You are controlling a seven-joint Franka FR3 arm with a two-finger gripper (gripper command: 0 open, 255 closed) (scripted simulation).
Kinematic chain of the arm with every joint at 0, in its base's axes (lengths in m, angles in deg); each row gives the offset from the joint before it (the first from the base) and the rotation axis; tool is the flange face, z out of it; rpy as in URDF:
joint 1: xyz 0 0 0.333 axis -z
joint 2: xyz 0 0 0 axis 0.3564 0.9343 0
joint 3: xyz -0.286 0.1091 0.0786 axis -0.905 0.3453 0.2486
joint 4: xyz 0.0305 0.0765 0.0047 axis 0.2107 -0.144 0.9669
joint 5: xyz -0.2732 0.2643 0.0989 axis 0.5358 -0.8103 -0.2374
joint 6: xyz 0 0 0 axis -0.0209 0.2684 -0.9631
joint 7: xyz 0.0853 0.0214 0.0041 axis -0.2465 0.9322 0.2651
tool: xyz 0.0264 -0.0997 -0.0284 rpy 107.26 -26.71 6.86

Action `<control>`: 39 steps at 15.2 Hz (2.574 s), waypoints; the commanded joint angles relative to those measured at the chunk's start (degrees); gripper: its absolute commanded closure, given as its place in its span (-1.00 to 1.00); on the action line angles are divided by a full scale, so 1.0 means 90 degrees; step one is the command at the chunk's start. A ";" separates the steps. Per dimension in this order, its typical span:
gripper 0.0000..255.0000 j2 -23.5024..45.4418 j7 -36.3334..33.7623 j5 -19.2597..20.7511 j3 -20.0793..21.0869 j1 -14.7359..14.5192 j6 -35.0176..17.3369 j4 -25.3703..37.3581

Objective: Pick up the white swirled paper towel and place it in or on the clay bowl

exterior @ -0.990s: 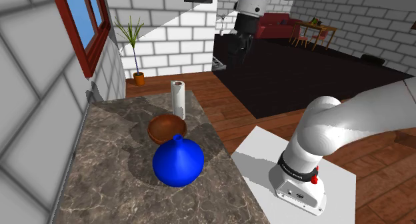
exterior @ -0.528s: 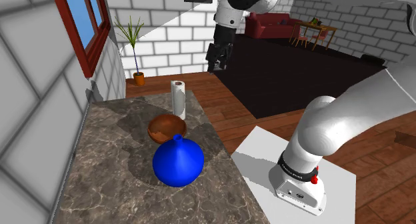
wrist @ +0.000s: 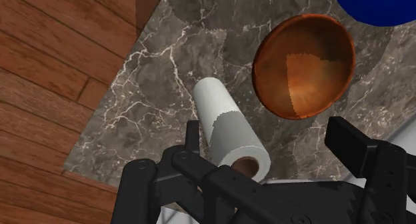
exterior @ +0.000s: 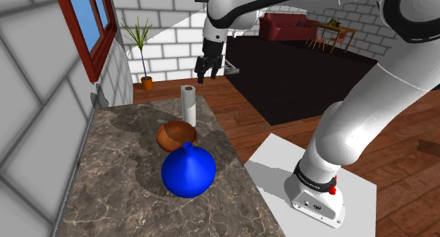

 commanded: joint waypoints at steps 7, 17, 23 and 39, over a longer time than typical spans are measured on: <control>-1.00 0.1492 0.0077 -0.0089 0.0082 -0.0098 -0.0699 0.0841; -1.00 0.1707 0.0106 -0.0139 0.0112 -0.0128 -0.1147 0.0611; 1.00 0.1707 0.0106 -0.0139 0.0112 -0.0128 -0.1145 0.0612; 1.00 0.1468 -0.0005 -0.0065 0.0102 -0.0119 -0.0495 0.1030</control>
